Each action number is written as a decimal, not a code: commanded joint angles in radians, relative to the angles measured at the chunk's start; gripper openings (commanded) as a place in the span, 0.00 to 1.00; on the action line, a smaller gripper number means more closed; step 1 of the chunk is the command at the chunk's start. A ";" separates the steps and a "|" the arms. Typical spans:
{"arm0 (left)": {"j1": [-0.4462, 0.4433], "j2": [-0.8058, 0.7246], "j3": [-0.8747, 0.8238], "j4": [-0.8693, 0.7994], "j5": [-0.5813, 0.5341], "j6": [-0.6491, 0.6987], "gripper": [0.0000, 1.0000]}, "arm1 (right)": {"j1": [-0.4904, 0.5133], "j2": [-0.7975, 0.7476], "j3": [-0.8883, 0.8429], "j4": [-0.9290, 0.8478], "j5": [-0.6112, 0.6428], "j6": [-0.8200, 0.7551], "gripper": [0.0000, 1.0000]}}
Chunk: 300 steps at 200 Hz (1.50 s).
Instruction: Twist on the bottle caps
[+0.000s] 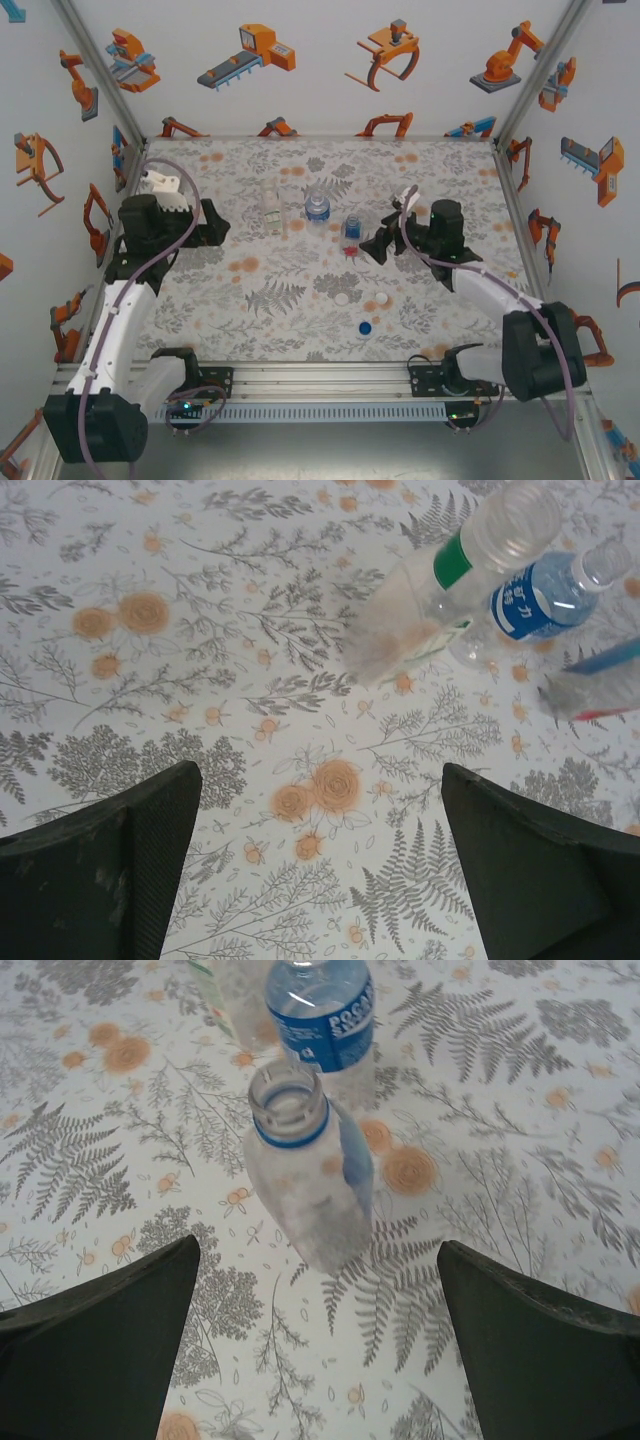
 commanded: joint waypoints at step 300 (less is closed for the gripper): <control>-0.227 -0.027 0.052 0.033 0.408 -0.003 0.97 | 0.108 -0.016 0.089 0.024 -0.118 0.250 0.35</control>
